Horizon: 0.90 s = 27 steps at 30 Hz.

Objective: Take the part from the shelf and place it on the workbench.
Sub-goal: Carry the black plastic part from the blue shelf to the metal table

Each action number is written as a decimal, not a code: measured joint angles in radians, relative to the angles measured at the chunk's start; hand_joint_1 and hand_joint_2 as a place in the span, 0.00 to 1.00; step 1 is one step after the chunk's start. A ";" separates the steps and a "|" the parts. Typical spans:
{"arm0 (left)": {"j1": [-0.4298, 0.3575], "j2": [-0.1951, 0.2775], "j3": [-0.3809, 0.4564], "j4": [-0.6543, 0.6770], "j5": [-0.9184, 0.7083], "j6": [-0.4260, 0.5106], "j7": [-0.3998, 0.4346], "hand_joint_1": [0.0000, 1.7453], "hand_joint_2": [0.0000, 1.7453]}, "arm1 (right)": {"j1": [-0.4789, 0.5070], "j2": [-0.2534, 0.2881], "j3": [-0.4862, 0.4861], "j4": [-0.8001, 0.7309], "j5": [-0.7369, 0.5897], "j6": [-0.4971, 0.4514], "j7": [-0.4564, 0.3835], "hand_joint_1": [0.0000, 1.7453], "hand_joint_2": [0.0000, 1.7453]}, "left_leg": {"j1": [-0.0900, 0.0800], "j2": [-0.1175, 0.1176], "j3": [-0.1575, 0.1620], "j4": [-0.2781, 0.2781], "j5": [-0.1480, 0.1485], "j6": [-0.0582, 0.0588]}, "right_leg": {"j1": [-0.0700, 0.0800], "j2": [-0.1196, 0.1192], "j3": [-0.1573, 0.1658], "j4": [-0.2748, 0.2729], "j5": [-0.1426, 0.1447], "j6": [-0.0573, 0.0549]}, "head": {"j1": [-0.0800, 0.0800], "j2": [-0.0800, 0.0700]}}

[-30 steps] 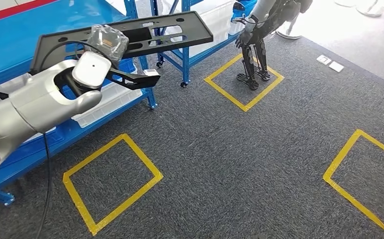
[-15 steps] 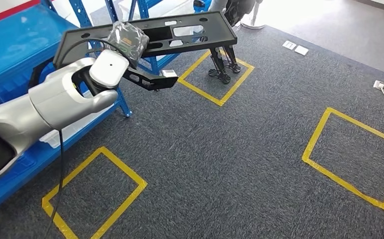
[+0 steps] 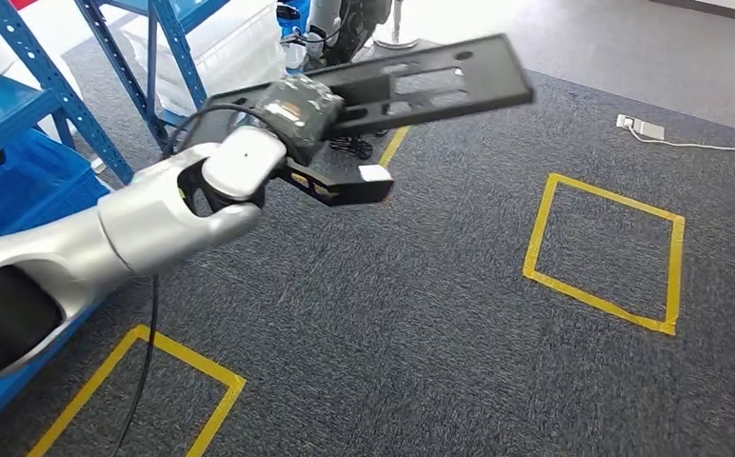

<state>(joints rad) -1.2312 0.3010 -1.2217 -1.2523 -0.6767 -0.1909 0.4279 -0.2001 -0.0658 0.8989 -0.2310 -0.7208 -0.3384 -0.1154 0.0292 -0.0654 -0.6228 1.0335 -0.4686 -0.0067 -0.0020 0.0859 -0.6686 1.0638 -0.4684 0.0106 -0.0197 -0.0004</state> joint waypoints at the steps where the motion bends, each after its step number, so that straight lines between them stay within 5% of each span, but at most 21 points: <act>1: 0.012 -0.022 -0.001 -0.014 -0.006 0.003 0.003 1.00 1.00 | 0.003 0.000 -0.002 0.000 -0.001 0.000 -0.002 0.00 1.00 | -0.001 0.015 0.006 -0.003 -0.002 0.005 | 0.000 -0.033 -0.023 0.044 -0.022 0.007 | 0.009 0.000; 3: 0.032 -0.050 -0.003 -0.037 -0.013 0.004 0.007 1.00 1.00 | 0.005 0.001 -0.005 0.000 -0.001 0.000 -0.005 0.00 1.00 | -0.005 0.051 0.019 -0.003 -0.013 0.011 | -0.004 -0.072 -0.094 0.168 -0.071 0.018 | 0.025 0.000; 5: 0.048 -0.066 -0.006 -0.052 -0.023 0.005 -0.011 1.00 1.00 | 0.011 0.003 -0.008 0.000 -0.001 0.000 -0.005 0.00 1.00 | -0.008 0.088 0.032 -0.003 -0.026 0.010 | -0.009 -0.081 -0.134 0.229 -0.073 0.023 | 0.031 0.000; 6: 0.054 -0.073 -0.007 -0.059 -0.033 0.005 -0.025 1.00 1.00 | 0.016 0.003 -0.010 0.000 -0.001 0.000 -0.005 0.00 1.00 | -0.009 0.103 0.038 -0.003 -0.032 0.009 | -0.012 -0.084 -0.125 0.204 -0.048 0.024 | 0.032 0.000; 9: 0.067 -0.106 -0.011 -0.097 -0.081 0.009 -0.052 1.00 1.00 | 0.027 0.000 -0.014 0.001 -0.001 0.000 -0.005 0.00 1.00 | -0.013 0.133 0.054 -0.003 -0.050 -0.001 | -0.009 -0.122 -0.032 0.022 0.037 0.021 | 0.033 0.000; 11: 0.082 -0.137 -0.019 -0.132 -0.115 0.008 -0.060 1.00 1.00 | 0.027 -0.002 -0.019 0.001 -0.003 0.000 -0.007 0.00 1.00 | -0.014 0.146 0.061 -0.006 -0.059 -0.013 | 0.001 -0.135 -0.003 -0.032 0.043 0.007 | 0.033 0.000; 13: 0.102 -0.165 -0.031 -0.164 -0.144 0.005 -0.072 1.00 1.00 | 0.031 -0.005 -0.024 0.002 -0.008 0.000 -0.010 0.00 1.00 | -0.011 0.158 0.071 -0.011 -0.066 -0.025 | 0.005 -0.115 0.000 -0.035 0.039 -0.009 | 0.030 0.000; 16: 0.118 -0.203 -0.045 -0.199 -0.184 0.002 -0.107 1.00 1.00 | 0.040 -0.015 -0.033 0.002 -0.020 0.001 -0.019 0.00 1.00 | -0.005 0.100 0.051 0.055 -0.114 -0.034 | 0.002 -0.090 0.017 -0.044 0.033 -0.029 | 0.020 0.000; 18: 0.129 -0.227 -0.055 -0.212 -0.215 -0.006 -0.143 1.00 1.00 | 0.043 -0.021 -0.039 0.004 -0.025 0.005 -0.025 0.00 1.00 | -0.007 0.062 -0.022 0.187 -0.166 -0.028 | 0.004 -0.070 0.026 -0.045 0.028 -0.039 | 0.009 0.000; 20: 0.147 -0.251 -0.070 -0.223 -0.243 -0.037 -0.182 1.00 1.00 | 0.046 -0.025 -0.043 0.004 -0.024 0.013 -0.027 0.00 1.00 | -0.013 0.059 -0.085 0.270 -0.171 -0.020 | 0.009 -0.044 0.034 -0.045 0.023 -0.045 | 0.001 0.000; 22: 0.162 -0.273 -0.092 -0.244 -0.262 -0.072 -0.208 1.00 1.00 | 0.049 -0.026 -0.045 0.005 -0.021 0.019 -0.027 0.00 1.00 | -0.018 0.046 -0.083 0.215 -0.101 -0.008 | 0.013 -0.015 0.043 -0.045 0.017 -0.045 | -0.002 0.000; 24: 0.170 -0.289 -0.112 -0.273 -0.275 -0.092 -0.215 1.00 1.00 | 0.049 -0.024 -0.047 0.005 -0.014 0.021 -0.027 0.00 1.00 | -0.021 -0.009 -0.040 0.087 -0.018 0.007 | 0.013 0.011 0.048 -0.044 0.011 -0.041 | -0.003 0.000; 26: 0.176 -0.295 -0.127 -0.305 -0.285 -0.112 -0.212 1.00 1.00 | 0.046 -0.021 -0.048 0.005 -0.001 0.018 -0.027 0.00 1.00 | -0.023 -0.046 -0.008 0.009 0.005 0.015 | 0.007 0.035 0.046 -0.044 0.009 -0.032 | -0.002 0.000; 27: 0.181 -0.295 -0.133 -0.322 -0.290 -0.124 -0.210 1.00 1.00 | 0.044 -0.019 -0.048 0.005 0.005 0.015 -0.027 0.00 1.00 | -0.024 -0.041 0.000 -0.002 0.000 0.017 | 0.004 0.049 0.044 -0.046 0.010 -0.027 | -0.002 0.000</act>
<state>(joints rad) -1.0499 0.0060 -1.3542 -1.5740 -0.9662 -0.3154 0.2181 -0.1562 -0.0853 0.8511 -0.2257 -0.7155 -0.3234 -0.1419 0.0055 -0.1066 -0.6231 1.0317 -0.4687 0.0099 0.0015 0.1353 -0.6246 1.0179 -0.4586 -0.0160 -0.0218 -0.0004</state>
